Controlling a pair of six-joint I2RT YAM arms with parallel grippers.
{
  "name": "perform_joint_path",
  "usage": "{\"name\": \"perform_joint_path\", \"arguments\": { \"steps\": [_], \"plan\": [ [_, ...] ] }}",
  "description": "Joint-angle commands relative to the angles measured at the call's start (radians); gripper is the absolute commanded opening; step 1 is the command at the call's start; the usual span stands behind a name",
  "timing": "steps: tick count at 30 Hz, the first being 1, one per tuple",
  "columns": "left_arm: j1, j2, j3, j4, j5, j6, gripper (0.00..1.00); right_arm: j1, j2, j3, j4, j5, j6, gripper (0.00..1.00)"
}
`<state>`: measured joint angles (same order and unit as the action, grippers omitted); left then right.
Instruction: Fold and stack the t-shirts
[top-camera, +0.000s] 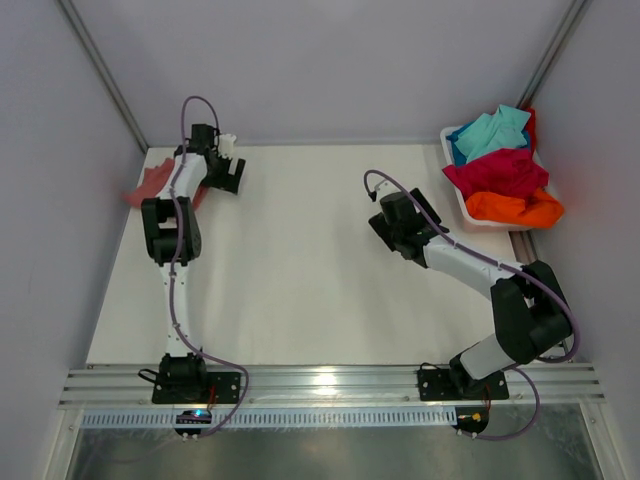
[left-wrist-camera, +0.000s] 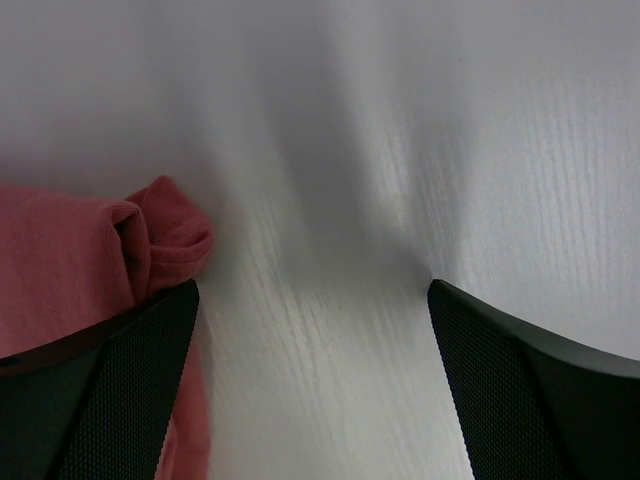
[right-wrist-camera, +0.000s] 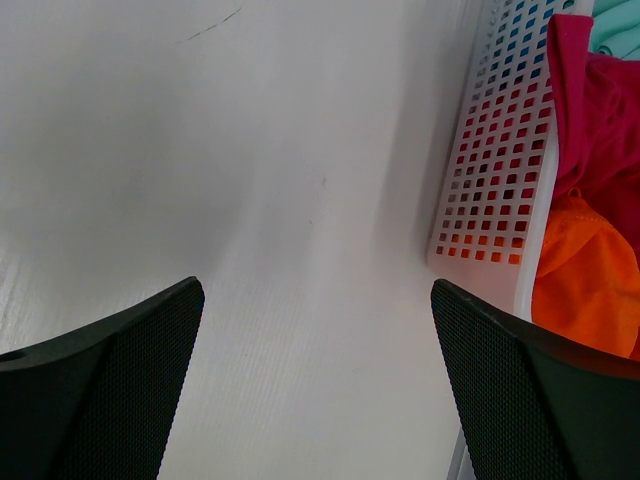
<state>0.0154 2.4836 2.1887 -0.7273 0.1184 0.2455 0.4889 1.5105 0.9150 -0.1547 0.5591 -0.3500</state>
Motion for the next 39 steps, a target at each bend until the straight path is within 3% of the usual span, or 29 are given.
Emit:
{"name": "perform_joint_path", "arguments": {
  "steps": [1,8,14,39],
  "plan": [
    [0.000,0.014,0.040,0.038,-0.095,0.023,0.99,0.002,0.004,0.012,0.037,0.018,0.000,0.99],
    [-0.005,0.038,0.060,0.084,-0.226,0.035,0.99,0.002,0.008,0.012,0.035,0.019,-0.001,0.99],
    [-0.011,0.115,0.184,0.063,-0.298,0.043,0.99,0.002,0.008,0.010,0.032,0.021,-0.001,0.99],
    [-0.040,0.181,0.198,0.166,-0.537,0.138,0.99,0.002,0.024,0.013,0.026,0.024,0.002,0.99]
  ]
}}
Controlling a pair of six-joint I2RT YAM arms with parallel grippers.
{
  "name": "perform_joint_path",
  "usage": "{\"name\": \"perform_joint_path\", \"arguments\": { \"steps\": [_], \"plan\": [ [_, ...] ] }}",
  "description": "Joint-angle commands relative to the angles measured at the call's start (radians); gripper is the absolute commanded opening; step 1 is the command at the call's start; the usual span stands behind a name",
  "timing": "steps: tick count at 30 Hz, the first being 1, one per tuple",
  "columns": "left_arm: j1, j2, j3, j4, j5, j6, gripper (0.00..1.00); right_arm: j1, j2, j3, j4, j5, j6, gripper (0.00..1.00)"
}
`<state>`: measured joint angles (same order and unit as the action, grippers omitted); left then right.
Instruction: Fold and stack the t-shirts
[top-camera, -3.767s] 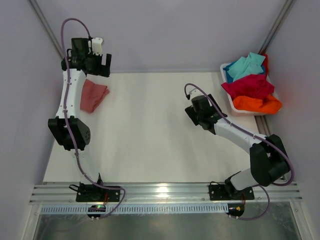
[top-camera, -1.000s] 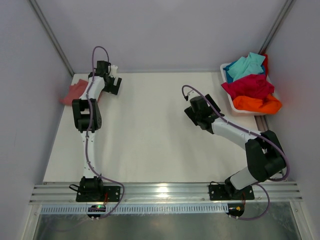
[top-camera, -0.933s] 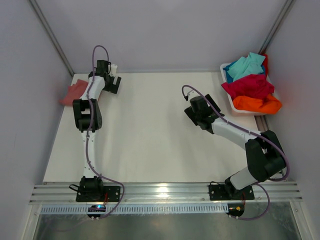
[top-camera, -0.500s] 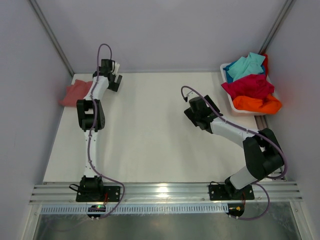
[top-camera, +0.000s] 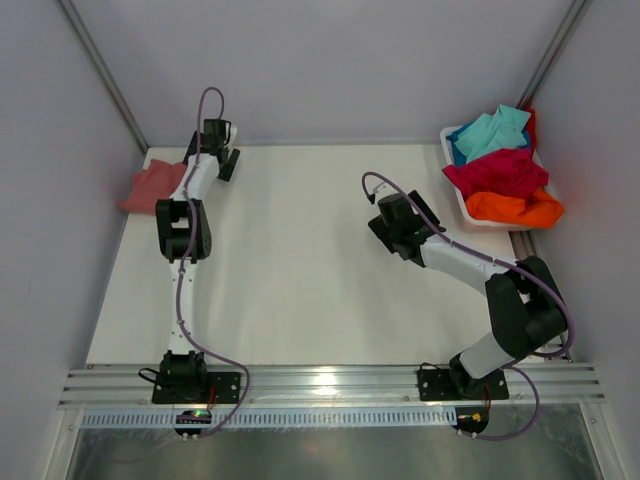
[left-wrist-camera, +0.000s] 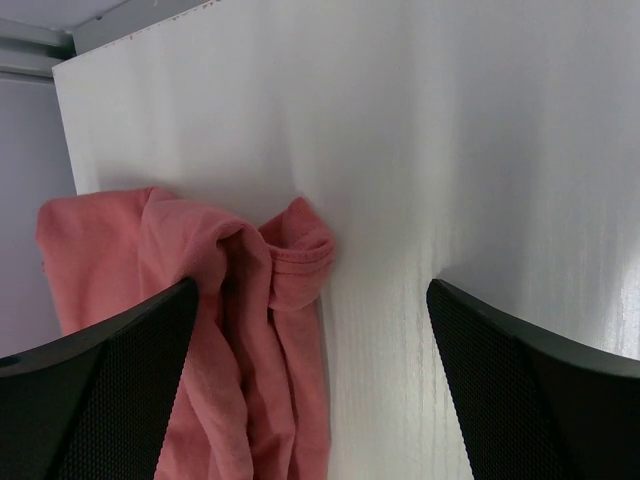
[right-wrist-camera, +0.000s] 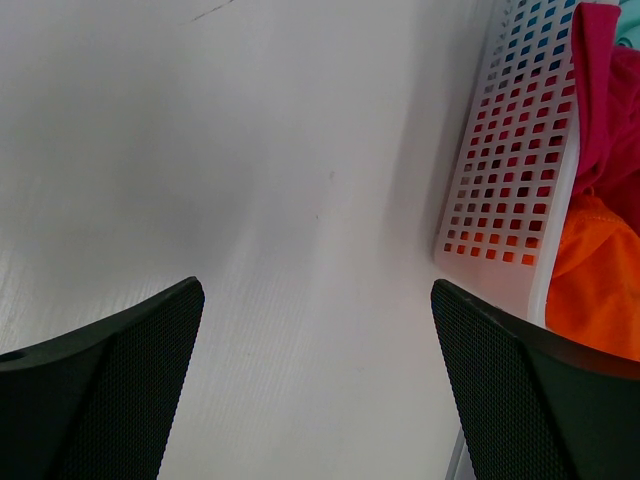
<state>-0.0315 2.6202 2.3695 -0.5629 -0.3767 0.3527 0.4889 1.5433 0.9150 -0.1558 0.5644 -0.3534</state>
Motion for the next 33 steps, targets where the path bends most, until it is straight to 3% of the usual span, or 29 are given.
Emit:
{"name": "perform_joint_path", "arguments": {
  "steps": [1,11,23,33],
  "plan": [
    [0.008,0.044,0.017,0.003,-0.045,0.034,0.99,0.002,-0.011,0.015,0.027,0.017,0.005,0.99],
    [0.028,0.054,0.016,0.014,-0.047,0.037,0.99,0.000,-0.002,0.016,0.019,0.012,0.008,1.00],
    [0.067,0.021,0.014,-0.046,0.083,-0.004,0.99,0.002,0.037,0.030,0.003,-0.014,0.022,0.99],
    [0.064,0.000,0.025,-0.042,0.098,0.029,0.99,0.002,0.047,0.041,-0.011,-0.029,0.036,0.99]
  ]
}}
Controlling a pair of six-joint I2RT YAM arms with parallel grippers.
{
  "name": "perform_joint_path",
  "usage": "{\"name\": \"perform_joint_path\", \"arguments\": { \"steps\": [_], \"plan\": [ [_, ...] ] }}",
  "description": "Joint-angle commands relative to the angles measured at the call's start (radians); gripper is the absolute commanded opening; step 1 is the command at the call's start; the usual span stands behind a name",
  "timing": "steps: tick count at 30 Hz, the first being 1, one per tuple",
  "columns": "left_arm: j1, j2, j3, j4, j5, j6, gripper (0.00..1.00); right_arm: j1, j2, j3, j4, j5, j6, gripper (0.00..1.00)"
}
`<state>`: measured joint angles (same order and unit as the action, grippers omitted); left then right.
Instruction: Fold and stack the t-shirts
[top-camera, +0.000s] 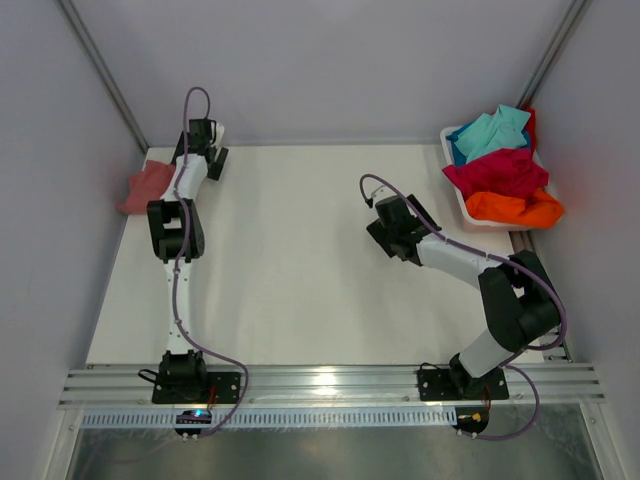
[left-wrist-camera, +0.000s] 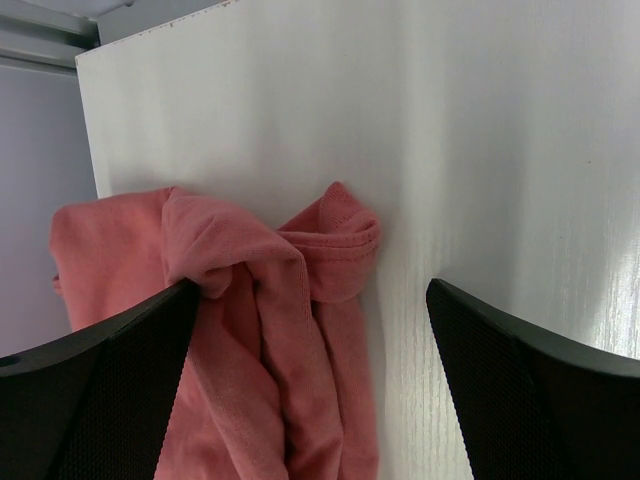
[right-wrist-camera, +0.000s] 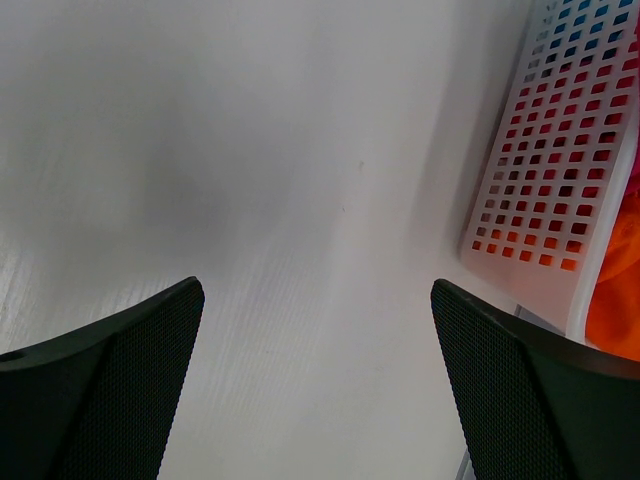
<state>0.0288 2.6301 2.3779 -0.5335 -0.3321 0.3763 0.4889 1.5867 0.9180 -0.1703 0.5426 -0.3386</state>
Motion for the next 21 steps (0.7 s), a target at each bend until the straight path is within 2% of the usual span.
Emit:
{"name": "perform_joint_path", "arguments": {
  "steps": [1,14,21],
  "plan": [
    [0.003,-0.007,0.024,-0.071,0.053,0.006,0.99,0.000,0.006,0.039,0.002,-0.009,0.020,0.99],
    [0.005,0.024,0.060,-0.059,0.037,0.013,0.99,0.002,-0.007,0.044,-0.011,-0.018,0.021,0.99],
    [-0.018,-0.133,-0.058,-0.121,0.316,-0.020,0.99,0.000,-0.001,0.047,-0.005,-0.021,0.021,0.99]
  ]
}}
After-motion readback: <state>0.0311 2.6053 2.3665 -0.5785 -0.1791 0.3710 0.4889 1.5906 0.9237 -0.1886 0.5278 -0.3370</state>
